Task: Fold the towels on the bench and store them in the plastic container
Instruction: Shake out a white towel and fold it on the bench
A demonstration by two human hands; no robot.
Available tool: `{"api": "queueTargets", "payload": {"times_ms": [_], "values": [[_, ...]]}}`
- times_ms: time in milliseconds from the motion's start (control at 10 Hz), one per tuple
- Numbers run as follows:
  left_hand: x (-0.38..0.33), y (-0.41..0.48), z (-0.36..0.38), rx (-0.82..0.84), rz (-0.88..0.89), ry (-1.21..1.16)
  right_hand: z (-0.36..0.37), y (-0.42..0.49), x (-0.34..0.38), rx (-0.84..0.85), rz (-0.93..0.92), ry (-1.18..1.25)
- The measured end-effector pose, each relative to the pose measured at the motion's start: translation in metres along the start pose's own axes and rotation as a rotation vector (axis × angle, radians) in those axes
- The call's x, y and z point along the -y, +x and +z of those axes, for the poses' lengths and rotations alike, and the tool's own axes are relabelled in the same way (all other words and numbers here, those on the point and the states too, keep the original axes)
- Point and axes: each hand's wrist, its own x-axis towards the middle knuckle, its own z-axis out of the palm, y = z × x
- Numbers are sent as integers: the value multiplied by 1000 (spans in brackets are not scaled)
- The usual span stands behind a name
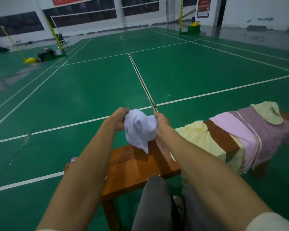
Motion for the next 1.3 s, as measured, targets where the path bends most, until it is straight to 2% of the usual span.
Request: {"api": "queueTargets", "payload": {"times_ms": [100, 200, 300, 400, 500, 600, 700, 800, 1000, 1100, 1200, 1300], "values": [[13, 11, -28, -39, -265, -10, 14, -8, 25, 101, -41, -68], [48, 39, -26, 171, -573, 206, 30, -36, 55, 329, -90, -14], [83, 21, 20, 675, -516, 588, 37, -45, 66, 418, -106, 28], [79, 27, 19, -131, 24, -183, 25, -44, 64, 442, -69, 70], [63, 34, 10, -355, 225, -401, 9, -38, 72, 353, -92, 118], [30, 24, 1, -515, 343, -552, -2, -30, 88, 47, -177, 65], [10, 15, -13, -586, 388, -534, -5, -20, 95, -239, -296, 2], [7, 15, -19, -548, 346, -537, -2, -7, 87, -284, -343, 36], [7, 7, -25, -557, 333, -550, -15, -1, 74, -212, -213, -24], [-14, 10, -34, -466, 403, -464, -10, -5, 104, -213, -277, 16], [-25, 5, -33, -480, 394, -383, -15, 6, 116, -305, -282, -95], [-6, 15, -36, -460, 105, -278, -31, 15, 95, -261, -107, -293]]}}
